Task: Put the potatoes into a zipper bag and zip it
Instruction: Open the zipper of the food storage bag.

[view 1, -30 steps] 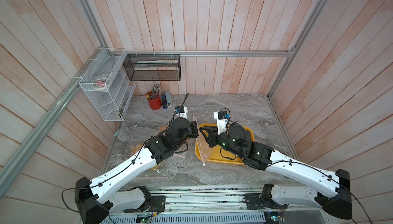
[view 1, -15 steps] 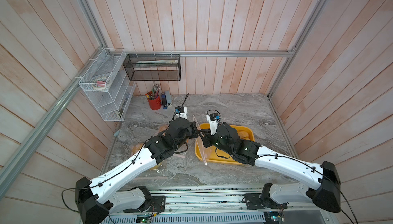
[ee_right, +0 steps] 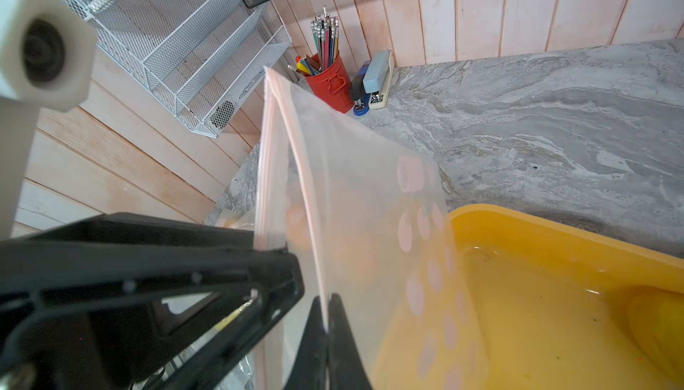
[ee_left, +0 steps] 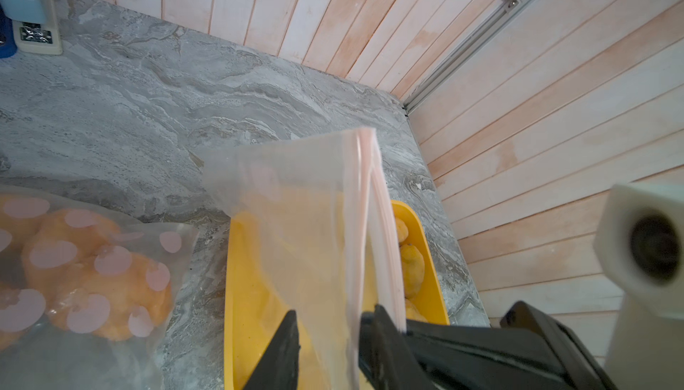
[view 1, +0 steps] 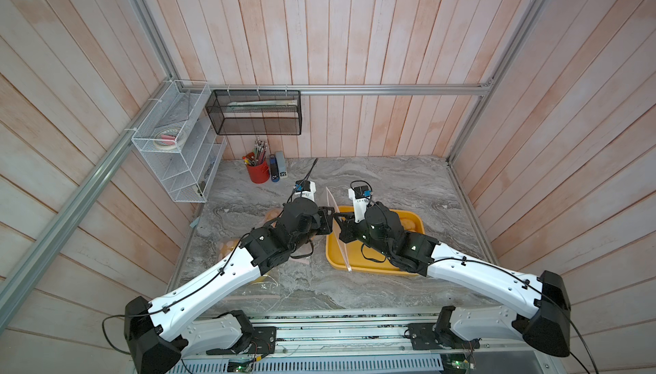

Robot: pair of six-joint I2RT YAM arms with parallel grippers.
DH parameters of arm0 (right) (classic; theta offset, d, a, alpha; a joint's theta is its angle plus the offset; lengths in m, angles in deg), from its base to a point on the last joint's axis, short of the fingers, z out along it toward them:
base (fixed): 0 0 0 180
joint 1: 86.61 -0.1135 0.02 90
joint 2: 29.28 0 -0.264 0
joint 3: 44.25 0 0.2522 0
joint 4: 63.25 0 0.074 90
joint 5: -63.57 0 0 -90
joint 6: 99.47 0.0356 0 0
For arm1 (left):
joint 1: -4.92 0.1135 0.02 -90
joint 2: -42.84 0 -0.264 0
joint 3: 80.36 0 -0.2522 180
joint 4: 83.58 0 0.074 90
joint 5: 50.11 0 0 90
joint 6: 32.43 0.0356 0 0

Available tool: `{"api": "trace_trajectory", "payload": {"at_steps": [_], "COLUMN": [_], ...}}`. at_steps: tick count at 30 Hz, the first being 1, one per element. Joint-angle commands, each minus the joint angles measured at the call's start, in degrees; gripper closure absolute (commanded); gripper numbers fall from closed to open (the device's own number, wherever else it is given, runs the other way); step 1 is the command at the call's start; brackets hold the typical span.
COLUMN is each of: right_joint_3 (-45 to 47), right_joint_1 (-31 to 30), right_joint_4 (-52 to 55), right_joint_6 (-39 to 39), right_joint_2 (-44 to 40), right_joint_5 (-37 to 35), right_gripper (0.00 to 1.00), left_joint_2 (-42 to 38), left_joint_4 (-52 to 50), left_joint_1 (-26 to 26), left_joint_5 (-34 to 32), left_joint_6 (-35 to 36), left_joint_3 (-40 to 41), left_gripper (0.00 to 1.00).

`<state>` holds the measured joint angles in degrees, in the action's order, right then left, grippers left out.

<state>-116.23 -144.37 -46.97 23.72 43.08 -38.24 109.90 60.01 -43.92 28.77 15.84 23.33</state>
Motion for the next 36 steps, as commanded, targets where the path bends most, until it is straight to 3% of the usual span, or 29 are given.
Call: {"api": "trace_trajectory", "payload": {"at_steps": [1, 14, 17, 20, 29, 33, 36], "right_joint_3": [-1.29, -2.12, -2.16, -1.95, -7.05, -10.54, -10.92], "right_joint_1": [0.87, 2.30, 2.30, 2.30, 2.30, 3.36, 5.27], "right_joint_4": [-1.36, -0.88, -0.95, -0.79, 0.82, 1.27, 0.44], "right_joint_6": [0.91, 0.56, 0.43, 0.41, -2.00, -2.87, -2.54], "right_joint_2": [-0.81, -2.12, -2.30, -2.73, -0.47, 3.46, 5.95], "right_joint_5": [-0.91, -1.65, -0.82, -0.67, -0.40, -0.42, 0.29], "right_gripper": [1.00, 1.00, 1.00, 1.00, 1.00, 1.00, 1.00], "left_joint_2": [-0.95, 3.32, 4.90, 6.27, 5.45, 6.29, 6.91], "left_joint_4": [0.55, -0.09, -1.00, -5.76, -34.13, -43.87, -45.51], "left_joint_1": [-0.74, -1.26, -1.27, -1.26, 0.11, 4.25, 6.22], "left_joint_5": [2.04, -0.27, -1.40, -6.20, -23.88, -23.56, -22.63], "left_joint_6": [-0.71, -2.30, -2.33, -2.97, -7.91, -7.85, -6.81], "left_joint_3": [1.89, 2.17, 0.91, -3.09, -22.47, -28.04, -28.62], "left_gripper": [0.65, 0.82, 0.92, 1.00, 1.00, 1.00, 1.00]}}
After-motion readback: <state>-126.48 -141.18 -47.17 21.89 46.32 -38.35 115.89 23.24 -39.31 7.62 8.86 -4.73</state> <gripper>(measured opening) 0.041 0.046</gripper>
